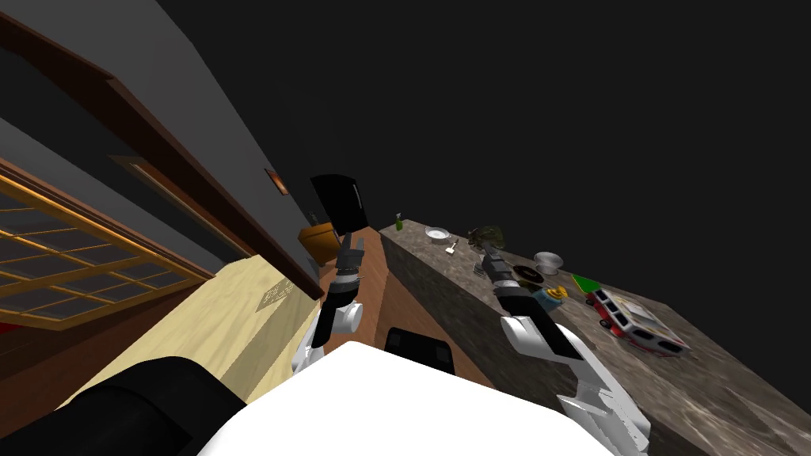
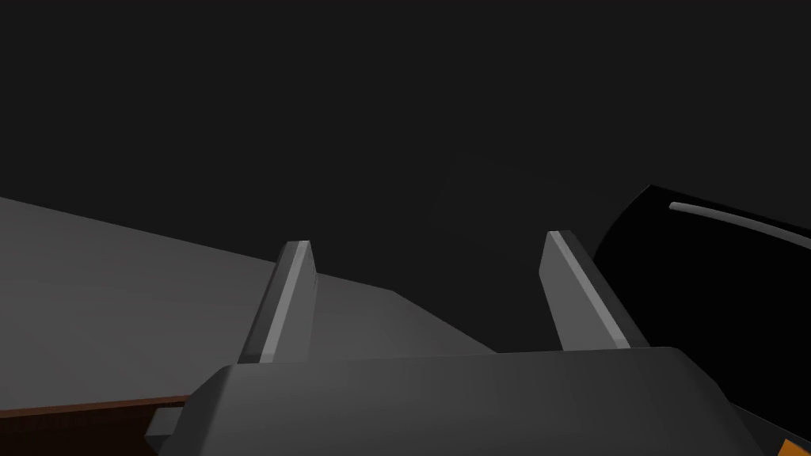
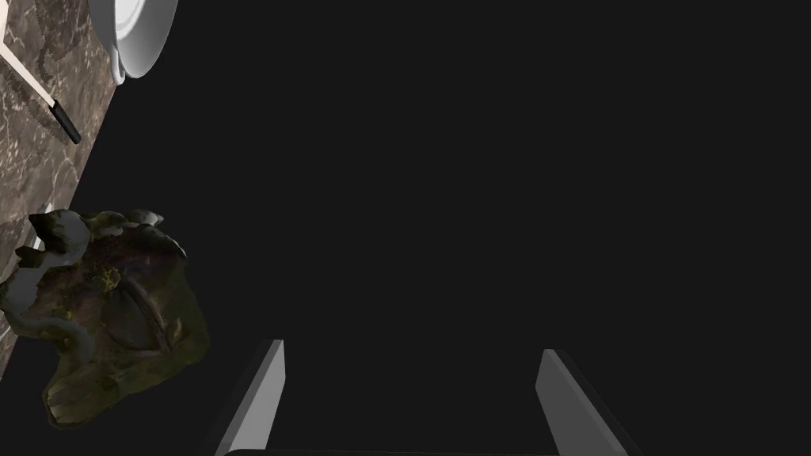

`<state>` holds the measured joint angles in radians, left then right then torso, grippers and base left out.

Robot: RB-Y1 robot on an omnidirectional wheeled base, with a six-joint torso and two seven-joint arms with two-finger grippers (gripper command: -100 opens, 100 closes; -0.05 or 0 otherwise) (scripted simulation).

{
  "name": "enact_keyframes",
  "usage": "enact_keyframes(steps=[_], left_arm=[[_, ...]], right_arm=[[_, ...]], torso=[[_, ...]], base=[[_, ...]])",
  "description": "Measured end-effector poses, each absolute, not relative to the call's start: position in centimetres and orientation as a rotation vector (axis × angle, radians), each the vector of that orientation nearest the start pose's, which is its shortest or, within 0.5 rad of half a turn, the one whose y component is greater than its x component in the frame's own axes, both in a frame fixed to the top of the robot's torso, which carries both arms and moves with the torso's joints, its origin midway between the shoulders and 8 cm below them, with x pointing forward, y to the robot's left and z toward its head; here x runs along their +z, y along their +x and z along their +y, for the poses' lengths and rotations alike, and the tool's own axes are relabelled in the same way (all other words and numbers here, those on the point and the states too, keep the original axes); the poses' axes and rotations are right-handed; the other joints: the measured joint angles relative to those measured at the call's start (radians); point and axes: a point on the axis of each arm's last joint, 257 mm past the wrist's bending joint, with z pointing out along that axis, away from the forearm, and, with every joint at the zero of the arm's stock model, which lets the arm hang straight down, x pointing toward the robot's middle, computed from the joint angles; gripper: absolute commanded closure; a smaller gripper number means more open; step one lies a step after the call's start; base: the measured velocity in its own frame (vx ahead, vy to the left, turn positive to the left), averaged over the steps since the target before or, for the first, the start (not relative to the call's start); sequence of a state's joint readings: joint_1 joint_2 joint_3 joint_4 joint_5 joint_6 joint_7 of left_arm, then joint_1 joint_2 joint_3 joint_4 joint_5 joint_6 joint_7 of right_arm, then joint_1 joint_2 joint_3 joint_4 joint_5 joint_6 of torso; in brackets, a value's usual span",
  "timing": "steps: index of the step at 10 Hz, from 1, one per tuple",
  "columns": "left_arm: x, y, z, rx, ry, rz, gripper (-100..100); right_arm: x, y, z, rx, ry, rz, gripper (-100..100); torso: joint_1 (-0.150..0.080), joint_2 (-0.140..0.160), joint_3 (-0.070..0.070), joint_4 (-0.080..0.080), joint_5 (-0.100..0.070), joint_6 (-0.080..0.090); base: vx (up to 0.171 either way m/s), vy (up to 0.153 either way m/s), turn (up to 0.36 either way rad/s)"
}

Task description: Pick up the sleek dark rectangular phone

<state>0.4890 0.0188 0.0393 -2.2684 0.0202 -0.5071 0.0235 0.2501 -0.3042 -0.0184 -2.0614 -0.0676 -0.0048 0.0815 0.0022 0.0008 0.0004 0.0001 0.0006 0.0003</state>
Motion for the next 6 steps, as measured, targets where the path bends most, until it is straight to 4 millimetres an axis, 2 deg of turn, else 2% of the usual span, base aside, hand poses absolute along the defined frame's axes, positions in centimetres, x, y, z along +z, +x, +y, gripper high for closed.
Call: enact_keyframes(steps=[6], left_arm=[[2.5, 34.3, 29.2, -1.304, -0.656, 0.601, 0]], right_arm=[[-11.4, 49.8, -30.4, 0.943, 0.800, 1.300, -100]], torso=[[0.000, 0.000, 0.000, 0.000, 0.000, 0.000]], base=[[-0.004, 0.027, 0.057]])
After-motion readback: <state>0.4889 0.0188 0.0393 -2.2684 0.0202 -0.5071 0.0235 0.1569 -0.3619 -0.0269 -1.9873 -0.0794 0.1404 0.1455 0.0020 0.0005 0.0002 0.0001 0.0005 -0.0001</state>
